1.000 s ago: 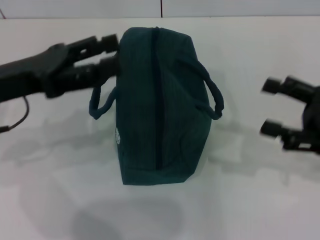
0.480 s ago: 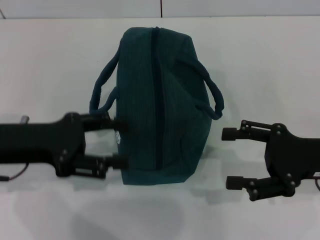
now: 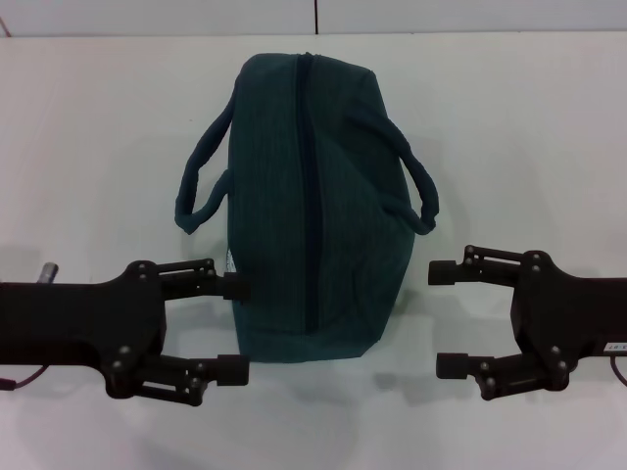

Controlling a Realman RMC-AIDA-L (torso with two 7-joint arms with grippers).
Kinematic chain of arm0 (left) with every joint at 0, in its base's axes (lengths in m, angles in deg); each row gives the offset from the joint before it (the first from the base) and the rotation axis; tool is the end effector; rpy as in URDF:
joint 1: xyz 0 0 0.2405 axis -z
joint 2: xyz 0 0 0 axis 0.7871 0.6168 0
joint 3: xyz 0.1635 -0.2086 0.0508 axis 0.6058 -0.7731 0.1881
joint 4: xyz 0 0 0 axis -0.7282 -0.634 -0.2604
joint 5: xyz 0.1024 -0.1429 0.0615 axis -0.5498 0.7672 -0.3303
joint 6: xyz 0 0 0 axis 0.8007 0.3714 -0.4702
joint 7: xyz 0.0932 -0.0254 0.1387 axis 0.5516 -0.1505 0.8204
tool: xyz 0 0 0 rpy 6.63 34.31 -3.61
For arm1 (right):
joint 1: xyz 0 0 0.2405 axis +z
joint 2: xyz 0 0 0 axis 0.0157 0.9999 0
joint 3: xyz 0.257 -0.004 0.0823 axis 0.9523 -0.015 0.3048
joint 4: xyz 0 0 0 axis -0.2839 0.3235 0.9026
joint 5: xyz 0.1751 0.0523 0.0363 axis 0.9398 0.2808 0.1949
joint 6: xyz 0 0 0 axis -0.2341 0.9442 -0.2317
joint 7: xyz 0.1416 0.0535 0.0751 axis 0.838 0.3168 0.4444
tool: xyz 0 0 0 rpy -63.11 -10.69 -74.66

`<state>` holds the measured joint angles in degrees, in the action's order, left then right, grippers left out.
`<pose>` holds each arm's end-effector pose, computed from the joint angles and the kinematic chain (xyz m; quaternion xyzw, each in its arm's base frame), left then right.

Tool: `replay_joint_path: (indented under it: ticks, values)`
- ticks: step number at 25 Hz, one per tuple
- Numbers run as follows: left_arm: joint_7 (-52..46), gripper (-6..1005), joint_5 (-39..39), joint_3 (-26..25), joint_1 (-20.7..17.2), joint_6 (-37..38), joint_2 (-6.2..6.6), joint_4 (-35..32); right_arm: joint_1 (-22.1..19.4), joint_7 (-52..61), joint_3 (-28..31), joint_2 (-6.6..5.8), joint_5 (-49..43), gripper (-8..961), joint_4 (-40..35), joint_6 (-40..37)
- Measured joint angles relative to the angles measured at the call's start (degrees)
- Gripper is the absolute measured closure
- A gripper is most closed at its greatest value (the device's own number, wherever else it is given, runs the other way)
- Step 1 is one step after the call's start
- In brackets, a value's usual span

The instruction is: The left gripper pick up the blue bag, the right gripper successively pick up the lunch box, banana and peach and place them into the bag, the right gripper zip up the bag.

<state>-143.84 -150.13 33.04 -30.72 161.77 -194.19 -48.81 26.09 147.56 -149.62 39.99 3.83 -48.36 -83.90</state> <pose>-0.2424 0.2351 0.0056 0.9296 0.1662 0.3260 0.0449 0.2171 0.2605 -0.0319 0.9345 -0.0510 -0.3522 0.0046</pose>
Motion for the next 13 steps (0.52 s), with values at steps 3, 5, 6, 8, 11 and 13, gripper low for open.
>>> replay_joint_path:
  ticks: [3, 5, 6, 8, 11, 13]
  values:
    - [0.02, 106, -0.06, 0.12, -0.07, 0.09, 0.09, 0.02, 0.01, 0.02, 0.02, 0.00, -0.06, 78, 0.20, 0.29]
    - [0.02, 106, -0.12, 0.16, -0.10, 0.13, 0.19, 0.05, 0.03, 0.04, -0.02, 0.00, -0.08, 78, 0.25, 0.40]
    - [0.01, 106, -0.13, 0.16, -0.13, 0.16, 0.22, 0.06, 0.03, 0.04, -0.07, 0.01, -0.09, 78, 0.25, 0.47]
    - [-0.09, 106, -0.16, 0.18, -0.16, 0.25, 0.24, 0.06, 0.03, 0.04, -0.09, 0.10, -0.10, 78, 0.28, 0.56]
    - [-0.28, 106, -0.25, 0.18, -0.22, 0.31, 0.25, 0.10, 0.00, 0.04, 0.03, 0.22, -0.11, 78, 0.28, 0.62]
    - [-0.38, 106, -0.30, 0.19, -0.27, 0.31, 0.25, 0.15, -0.07, 0.04, 0.03, 0.28, -0.11, 78, 0.21, 0.63]
